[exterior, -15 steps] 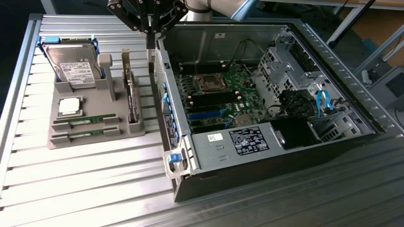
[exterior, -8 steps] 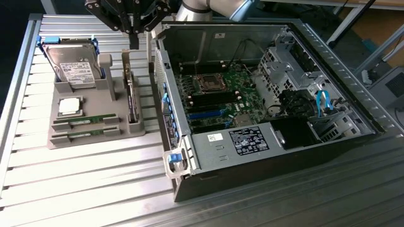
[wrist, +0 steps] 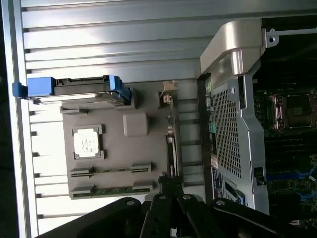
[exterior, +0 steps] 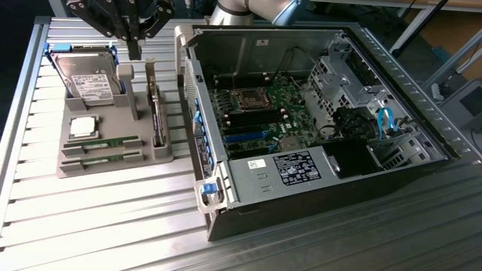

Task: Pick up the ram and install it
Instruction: 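Reach for the ram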

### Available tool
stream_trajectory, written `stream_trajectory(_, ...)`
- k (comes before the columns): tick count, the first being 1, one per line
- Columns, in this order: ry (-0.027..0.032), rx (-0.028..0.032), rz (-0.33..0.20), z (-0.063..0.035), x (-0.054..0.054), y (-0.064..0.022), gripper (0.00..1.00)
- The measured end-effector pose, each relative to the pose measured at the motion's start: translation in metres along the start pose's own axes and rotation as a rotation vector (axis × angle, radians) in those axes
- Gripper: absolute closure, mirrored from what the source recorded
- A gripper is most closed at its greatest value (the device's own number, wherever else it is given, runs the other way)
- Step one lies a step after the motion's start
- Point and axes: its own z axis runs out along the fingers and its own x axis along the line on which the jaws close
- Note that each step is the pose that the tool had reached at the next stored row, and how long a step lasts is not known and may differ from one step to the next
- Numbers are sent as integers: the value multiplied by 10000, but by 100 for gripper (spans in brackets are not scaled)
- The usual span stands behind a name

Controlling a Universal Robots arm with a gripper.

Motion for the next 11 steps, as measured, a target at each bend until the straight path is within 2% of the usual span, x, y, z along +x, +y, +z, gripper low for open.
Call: stream_trajectory(11, 0, 1, -1, -10, 345, -26, 90)
